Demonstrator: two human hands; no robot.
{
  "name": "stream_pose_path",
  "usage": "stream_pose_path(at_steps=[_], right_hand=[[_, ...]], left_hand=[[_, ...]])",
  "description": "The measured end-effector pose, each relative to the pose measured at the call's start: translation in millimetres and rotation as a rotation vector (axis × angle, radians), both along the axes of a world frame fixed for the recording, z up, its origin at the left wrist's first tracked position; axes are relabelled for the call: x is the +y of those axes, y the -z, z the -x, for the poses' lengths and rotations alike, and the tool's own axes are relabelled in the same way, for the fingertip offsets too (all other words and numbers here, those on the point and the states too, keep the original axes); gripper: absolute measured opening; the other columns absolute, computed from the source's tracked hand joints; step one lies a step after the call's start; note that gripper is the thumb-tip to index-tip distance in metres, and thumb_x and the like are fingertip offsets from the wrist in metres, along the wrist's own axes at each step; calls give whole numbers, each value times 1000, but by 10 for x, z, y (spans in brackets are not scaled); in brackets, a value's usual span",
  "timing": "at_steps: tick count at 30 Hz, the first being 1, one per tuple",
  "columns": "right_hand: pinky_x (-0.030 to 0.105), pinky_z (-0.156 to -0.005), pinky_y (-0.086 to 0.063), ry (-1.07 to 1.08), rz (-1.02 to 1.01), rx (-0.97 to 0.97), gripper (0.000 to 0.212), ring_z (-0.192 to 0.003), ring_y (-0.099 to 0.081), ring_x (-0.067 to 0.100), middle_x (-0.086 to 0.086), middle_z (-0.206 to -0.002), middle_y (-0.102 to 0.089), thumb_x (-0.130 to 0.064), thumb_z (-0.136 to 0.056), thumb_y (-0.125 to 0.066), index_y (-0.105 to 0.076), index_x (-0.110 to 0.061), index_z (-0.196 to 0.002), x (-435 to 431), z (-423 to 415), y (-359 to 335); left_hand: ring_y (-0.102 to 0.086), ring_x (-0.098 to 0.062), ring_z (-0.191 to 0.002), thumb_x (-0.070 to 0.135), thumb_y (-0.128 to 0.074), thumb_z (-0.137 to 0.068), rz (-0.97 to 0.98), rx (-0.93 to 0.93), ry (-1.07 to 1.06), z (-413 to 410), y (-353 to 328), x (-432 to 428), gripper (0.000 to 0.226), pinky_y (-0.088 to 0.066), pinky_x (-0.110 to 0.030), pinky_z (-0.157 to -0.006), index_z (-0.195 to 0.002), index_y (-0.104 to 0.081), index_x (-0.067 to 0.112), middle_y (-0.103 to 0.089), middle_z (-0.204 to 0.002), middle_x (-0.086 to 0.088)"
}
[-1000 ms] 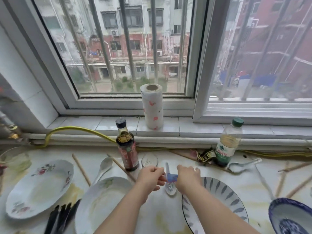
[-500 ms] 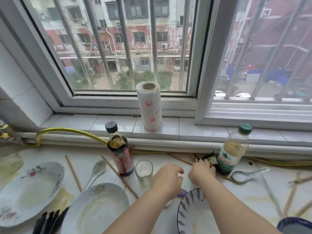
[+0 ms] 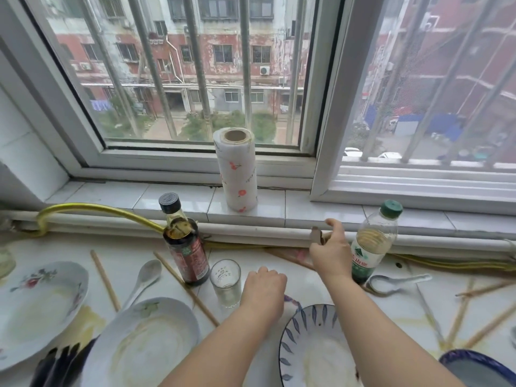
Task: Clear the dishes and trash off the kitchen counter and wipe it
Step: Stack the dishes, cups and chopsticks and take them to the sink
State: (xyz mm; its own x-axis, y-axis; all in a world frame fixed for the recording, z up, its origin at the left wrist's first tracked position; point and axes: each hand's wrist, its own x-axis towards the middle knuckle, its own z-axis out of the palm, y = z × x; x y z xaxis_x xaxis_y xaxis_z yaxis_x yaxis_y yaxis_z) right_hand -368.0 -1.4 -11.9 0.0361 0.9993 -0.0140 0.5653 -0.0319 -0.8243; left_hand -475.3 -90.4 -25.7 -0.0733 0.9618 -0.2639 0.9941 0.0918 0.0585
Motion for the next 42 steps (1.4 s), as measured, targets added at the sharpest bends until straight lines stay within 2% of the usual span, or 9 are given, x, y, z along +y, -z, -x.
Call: stream_pose_path(at_steps=[3, 5, 12, 16, 21, 27, 31, 34, 42], right_hand=[[36, -67, -46, 61, 98, 113, 12, -74, -55, 26, 3, -72, -58, -6, -78, -57, -60, -14, -85, 25, -12, 12], [34, -61, -38, 74, 106, 137, 14, -66, -47, 25, 2, -61, -51, -12, -79, -57, -53, -12, -67, -12, -3, 26], [49, -76, -56, 9, 310, -48, 13, -81, -61, 32, 9, -87, -65, -26, -80, -44, -49, -19, -90, -82, 138, 259], [30, -73, -46, -196, 322, -464, 17, -96, -60, 29, 6, -105, -63, -25, -85, -49, -56, -21, -99, -61, 196, 296], [31, -84, -44, -318, 269, -710, 48, -116, -53, 27, 5, -132, -46, -10, -88, -41, -49, -31, -131, 26, 274, 413], [35, -86, -47, -494, 317, -867, 45, -117, -53, 26, 2, -136, -38, -13, -94, -32, -43, -24, -136, 93, 340, 412], [34, -85, -50, -358, 232, -694, 37, -112, -56, 27, 3, -130, -48, -12, -90, -41, -50, -22, -125, 89, 292, 344], [40, -75, -54, -197, 84, -420, 14, -90, -60, 32, 8, -104, -61, -18, -86, -51, -50, -18, -100, 77, 269, 242], [51, -72, -55, -199, -244, 286, 10, -78, -64, 30, -8, -78, -60, -22, -85, -57, -53, -31, -88, 30, 570, -645]], left_hand=[[-59, -34, -97, 8, -46, -92, -96, -238, -195, -13, -143, -31, 15, -35, -34, -68, -105, -45, 16, -63, -104, -12], [-58, -34, -88, 3, -42, -89, -215, -408, -334, 22, -204, -59, 21, -35, -33, -66, -103, -40, 19, -63, -97, -11], [-48, -29, -83, 10, -37, -93, -400, -765, -660, 131, -423, -79, 22, -34, -34, -70, -113, -40, 17, -62, -106, -13], [-52, -27, -90, 24, -40, -95, -401, -908, -756, 133, -456, -90, 11, -39, -36, -77, -106, -42, 22, -60, -97, -4], [-54, -18, -89, 61, -55, -83, -383, -974, -809, 143, -431, -105, 43, -41, -33, -79, -102, -46, 24, -56, -85, 9], [-53, -16, -102, 52, -68, -78, -359, -1022, -877, 202, -302, -80, 52, -42, -30, -92, -119, -49, 26, -54, -103, 10], [-57, -21, -102, 41, -65, -84, -382, -1023, -864, 185, -247, -31, 38, -45, -33, -92, -116, -54, 23, -58, -99, 6], [-53, -20, -78, 32, -56, -89, -457, -1048, -840, 139, -277, 6, 7, -41, -31, -71, -89, -55, 25, -52, -72, 10], [-45, -14, -56, 34, -45, -98, -695, -1150, -811, 234, -461, -82, 32, -37, -32, -61, -68, -46, 24, -47, -58, 6]])
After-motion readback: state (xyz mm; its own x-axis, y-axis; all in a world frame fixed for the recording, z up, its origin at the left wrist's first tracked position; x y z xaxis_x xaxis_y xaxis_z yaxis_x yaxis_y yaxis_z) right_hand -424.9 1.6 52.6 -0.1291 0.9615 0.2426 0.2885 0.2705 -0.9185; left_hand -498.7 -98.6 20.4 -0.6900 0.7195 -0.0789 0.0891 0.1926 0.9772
